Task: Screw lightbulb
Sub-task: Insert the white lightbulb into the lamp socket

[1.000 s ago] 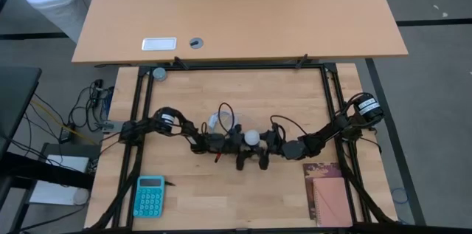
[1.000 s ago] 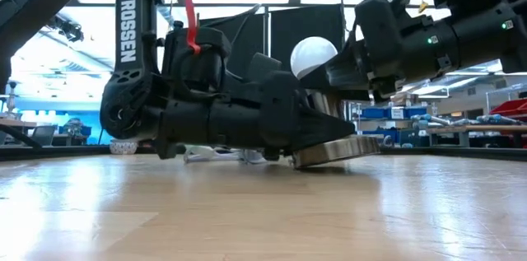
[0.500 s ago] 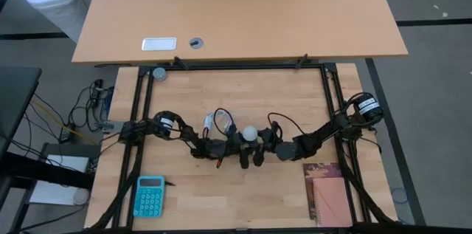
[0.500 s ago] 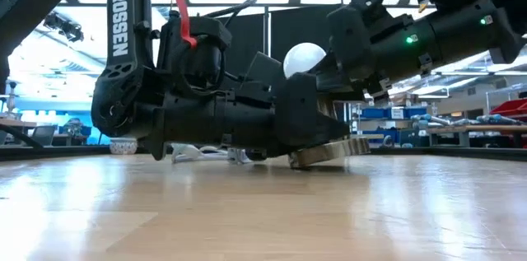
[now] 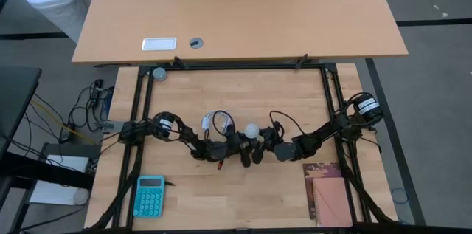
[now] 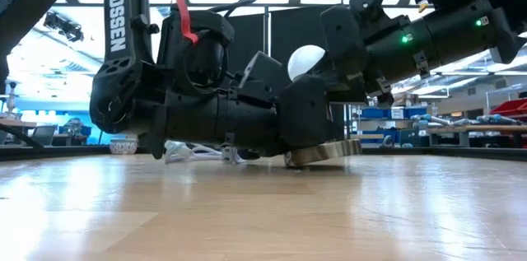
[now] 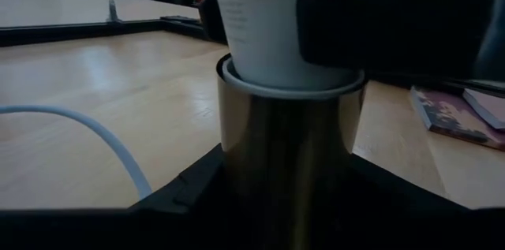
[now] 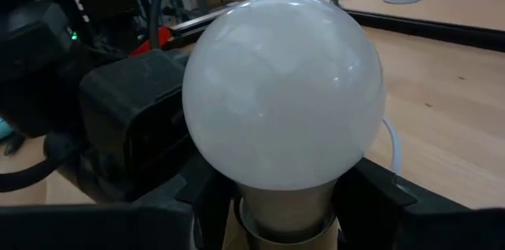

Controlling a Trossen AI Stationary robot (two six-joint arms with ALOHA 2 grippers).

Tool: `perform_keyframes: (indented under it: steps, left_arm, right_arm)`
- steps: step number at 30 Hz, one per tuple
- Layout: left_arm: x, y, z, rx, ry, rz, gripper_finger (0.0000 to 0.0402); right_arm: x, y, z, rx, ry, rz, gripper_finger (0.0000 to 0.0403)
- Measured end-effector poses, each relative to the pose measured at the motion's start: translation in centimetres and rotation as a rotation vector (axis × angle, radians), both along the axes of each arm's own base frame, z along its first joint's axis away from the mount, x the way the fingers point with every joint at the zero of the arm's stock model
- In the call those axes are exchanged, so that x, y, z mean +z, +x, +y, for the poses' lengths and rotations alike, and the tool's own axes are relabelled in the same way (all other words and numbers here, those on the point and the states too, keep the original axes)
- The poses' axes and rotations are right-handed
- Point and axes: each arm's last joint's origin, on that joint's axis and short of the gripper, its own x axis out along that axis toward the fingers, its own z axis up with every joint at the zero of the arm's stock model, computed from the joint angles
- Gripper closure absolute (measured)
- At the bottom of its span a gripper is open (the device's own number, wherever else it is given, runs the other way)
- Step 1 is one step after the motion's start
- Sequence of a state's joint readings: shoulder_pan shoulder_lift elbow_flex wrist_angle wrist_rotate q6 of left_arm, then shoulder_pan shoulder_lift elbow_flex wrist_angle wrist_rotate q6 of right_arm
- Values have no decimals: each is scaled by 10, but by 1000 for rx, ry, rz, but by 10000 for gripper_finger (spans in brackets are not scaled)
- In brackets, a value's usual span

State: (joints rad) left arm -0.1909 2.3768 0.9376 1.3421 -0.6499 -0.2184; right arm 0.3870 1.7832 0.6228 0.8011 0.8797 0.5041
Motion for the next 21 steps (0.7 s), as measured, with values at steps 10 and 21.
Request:
perform_keyframes:
  steps: [10, 21]
  left_arm:
    - [-1, 2, 0, 3, 6, 18, 204]
    - [0, 2, -1, -56, 43, 21, 204]
  right_arm:
    - [0, 0, 0, -2, -9, 8, 213]
    - [-1, 0, 1, 29, -26, 26, 208]
